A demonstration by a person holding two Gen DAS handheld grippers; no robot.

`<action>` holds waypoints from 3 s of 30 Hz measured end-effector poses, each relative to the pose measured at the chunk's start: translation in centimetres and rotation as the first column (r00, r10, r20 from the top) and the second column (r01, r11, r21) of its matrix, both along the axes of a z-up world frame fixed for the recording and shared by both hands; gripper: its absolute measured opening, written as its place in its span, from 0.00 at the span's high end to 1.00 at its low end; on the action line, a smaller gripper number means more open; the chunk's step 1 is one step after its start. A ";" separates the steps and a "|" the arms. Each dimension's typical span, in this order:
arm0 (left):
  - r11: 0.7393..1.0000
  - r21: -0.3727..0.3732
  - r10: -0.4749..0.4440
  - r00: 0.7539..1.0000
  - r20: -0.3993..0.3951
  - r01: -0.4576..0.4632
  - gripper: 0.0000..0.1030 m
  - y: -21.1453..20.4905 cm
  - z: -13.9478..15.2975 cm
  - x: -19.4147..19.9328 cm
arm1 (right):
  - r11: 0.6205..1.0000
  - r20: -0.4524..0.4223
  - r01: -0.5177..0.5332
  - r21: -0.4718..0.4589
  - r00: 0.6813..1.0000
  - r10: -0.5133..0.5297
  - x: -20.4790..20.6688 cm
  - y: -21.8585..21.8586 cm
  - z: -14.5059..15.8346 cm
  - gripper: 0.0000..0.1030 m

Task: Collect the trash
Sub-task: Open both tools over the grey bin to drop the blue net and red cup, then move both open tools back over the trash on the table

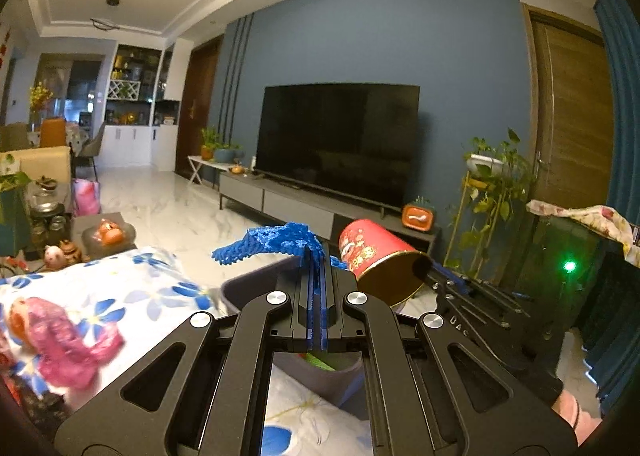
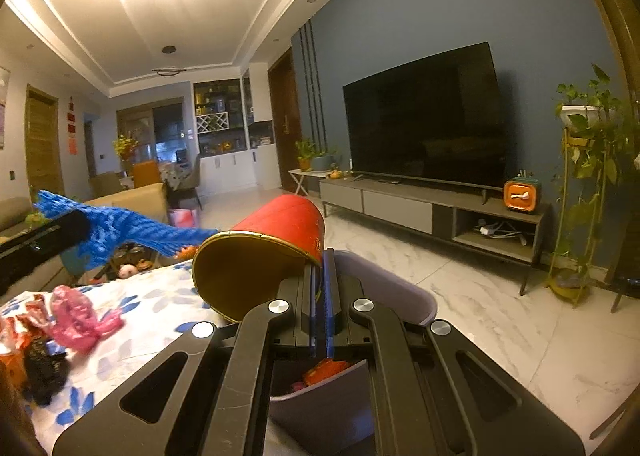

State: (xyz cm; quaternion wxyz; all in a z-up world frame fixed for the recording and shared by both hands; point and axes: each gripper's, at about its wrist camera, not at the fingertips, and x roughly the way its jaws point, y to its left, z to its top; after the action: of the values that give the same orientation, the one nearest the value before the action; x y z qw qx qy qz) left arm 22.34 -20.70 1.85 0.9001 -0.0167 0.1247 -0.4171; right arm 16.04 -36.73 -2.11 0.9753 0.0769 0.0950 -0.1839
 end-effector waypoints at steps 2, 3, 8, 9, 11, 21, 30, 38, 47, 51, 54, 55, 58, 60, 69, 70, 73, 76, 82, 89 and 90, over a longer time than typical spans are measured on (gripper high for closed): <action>1.000 0.010 -0.010 1.000 -0.010 0.010 0.99 -1.2 -0.5 0.9 | 1.000 -0.005 0.011 0.001 1.000 -0.011 0.4 -0.7 -0.3 0.96; 1.000 0.015 -0.013 1.000 -0.013 0.014 0.99 -1.7 -0.7 1.3 | 1.000 -0.007 0.015 0.002 1.000 -0.014 0.6 -1.0 -0.3 0.96; 0.999 0.032 -0.030 0.999 -0.035 0.031 0.99 -3.7 -1.8 3.2 | 0.999 -0.007 0.035 0.015 0.999 -0.035 1.4 -2.0 -0.7 0.96; 0.999 0.034 -0.031 0.999 -0.041 0.033 0.99 -4.3 -1.9 3.4 | 0.999 -0.007 0.038 0.015 0.999 -0.038 1.5 -2.0 -0.7 0.96; 0.999 0.038 -0.035 0.998 -0.051 0.037 0.99 -5.0 -2.3 4.1 | 0.999 -0.005 0.042 0.015 0.999 -0.042 1.7 -2.3 -0.8 0.96; 0.997 0.053 -0.044 0.994 -0.097 0.050 0.99 -7.0 -4.2 5.9 | 0.998 -0.010 0.062 0.024 0.998 -0.061 2.3 -3.4 -1.1 0.96; 0.996 0.072 -0.045 0.991 -0.123 0.054 0.99 -8.3 -5.3 6.9 | 0.998 -0.021 0.063 0.028 0.998 -0.063 2.8 -3.6 -1.4 0.96; 0.994 0.092 -0.045 0.990 -0.136 0.058 0.99 -9.2 -5.9 7.2 | 0.997 -0.020 0.065 0.036 0.998 -0.064 3.0 -3.5 -1.4 0.96; 0.990 0.121 -0.057 0.987 -0.153 0.076 0.99 -10.4 -6.5 7.9 | 0.996 -0.026 0.069 0.049 0.997 -0.067 3.5 -3.9 -1.6 0.96; 0.984 0.176 -0.006 0.988 -0.155 0.034 0.59 -10.4 -7.0 8.3 | 0.996 -0.029 0.064 0.064 0.998 -0.063 3.9 -3.9 -1.7 0.96; 0.991 0.134 0.032 0.987 -0.155 -0.012 0.35 -8.7 -7.0 8.3 | 0.996 -0.037 0.050 0.075 0.998 -0.047 4.4 -3.9 -1.8 0.96; 0.992 0.125 0.039 0.987 -0.156 -0.020 0.32 -8.3 -6.9 8.3 | 0.996 -0.041 0.043 0.072 0.998 -0.040 4.6 -3.7 -1.8 0.96; 0.994 0.094 0.069 0.985 -0.160 -0.055 0.21 -6.6 -6.4 8.2 | 0.997 -0.053 0.027 0.077 0.998 -0.023 5.3 -3.5 -2.1 0.96; 0.993 0.080 0.103 0.981 -0.162 -0.091 0.19 -5.7 -6.0 8.0 | 0.997 -0.065 0.018 0.079 0.998 -0.013 5.8 -3.3 -2.4 0.96; 0.965 0.108 0.250 0.964 -0.085 -0.241 0.14 -3.1 -5.3 6.2 | 0.998 -0.128 0.010 0.062 0.992 -0.002 7.9 -2.6 -3.6 0.87; 0.964 0.108 0.254 0.963 -0.086 -0.245 0.14 -2.9 -5.3 6.1 | 0.998 -0.131 0.016 0.055 0.991 -0.009 8.0 -2.5 -3.7 0.80; 0.954 0.129 0.284 0.955 -0.084 -0.272 0.14 -2.5 -5.1 5.9 | 0.998 -0.128 0.028 0.054 0.992 -0.021 7.5 -2.6 -3.7 0.71; 0.944 0.139 0.311 0.948 -0.070 -0.300 0.13 -1.8 -5.0 5.4 | 0.998 -0.108 0.027 0.056 0.994 -0.021 6.2 -2.2 -3.3 0.55; 0.914 0.146 0.386 0.922 -0.022 -0.379 0.13 0.4 -4.2 3.2 | 1.000 -0.058 -0.002 0.026 0.998 0.003 2.7 0.0 -2.2 0.34; 0.871 0.128 0.479 0.878 -0.011 -0.474 0.13 4.7 -3.8 0.1 | 0.997 -0.035 -0.066 0.031 0.997 0.067 -0.9 3.0 -1.7 0.27; 0.862 0.128 0.495 0.869 -0.010 -0.490 0.13 5.4 -3.8 -0.4 | 0.997 -0.031 -0.076 0.030 0.997 0.077 -1.3 3.5 -1.6 0.27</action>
State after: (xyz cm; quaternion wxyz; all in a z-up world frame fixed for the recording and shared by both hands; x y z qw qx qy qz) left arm 21.97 -15.27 -1.92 0.9732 -0.0024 0.1605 -0.1645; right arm 14.78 -33.23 -3.69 0.9788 0.0840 0.1162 -0.1462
